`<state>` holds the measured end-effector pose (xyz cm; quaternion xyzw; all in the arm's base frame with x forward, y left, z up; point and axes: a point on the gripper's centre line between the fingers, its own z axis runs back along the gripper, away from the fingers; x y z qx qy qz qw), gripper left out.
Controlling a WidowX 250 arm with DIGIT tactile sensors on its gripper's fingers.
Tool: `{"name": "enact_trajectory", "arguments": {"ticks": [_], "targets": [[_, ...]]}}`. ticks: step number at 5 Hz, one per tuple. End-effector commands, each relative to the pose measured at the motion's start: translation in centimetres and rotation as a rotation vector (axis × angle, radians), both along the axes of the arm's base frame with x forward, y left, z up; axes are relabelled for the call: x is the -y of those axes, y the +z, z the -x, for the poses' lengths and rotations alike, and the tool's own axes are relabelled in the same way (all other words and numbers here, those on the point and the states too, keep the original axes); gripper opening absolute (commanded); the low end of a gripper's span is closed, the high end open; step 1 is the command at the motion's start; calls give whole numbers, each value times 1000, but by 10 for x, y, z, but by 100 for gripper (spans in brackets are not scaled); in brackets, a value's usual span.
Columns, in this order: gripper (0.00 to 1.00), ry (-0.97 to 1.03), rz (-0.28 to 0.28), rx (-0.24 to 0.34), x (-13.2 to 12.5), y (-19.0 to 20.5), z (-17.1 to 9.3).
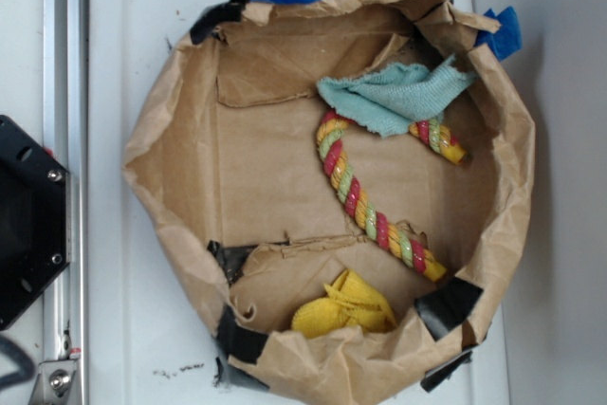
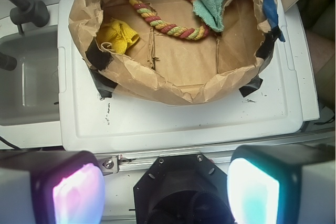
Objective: Grab the yellow cloth.
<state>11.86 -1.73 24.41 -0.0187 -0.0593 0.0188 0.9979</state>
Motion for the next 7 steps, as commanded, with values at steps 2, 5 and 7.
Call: {"name": "enact_trajectory", "arguments": {"ticks": [2, 5, 7], "targets": [[100, 28, -31, 56, -4, -4, -50], [100, -291, 27, 121, -25, -41, -161], [100, -790, 82, 147, -15, -68, -145]]}}
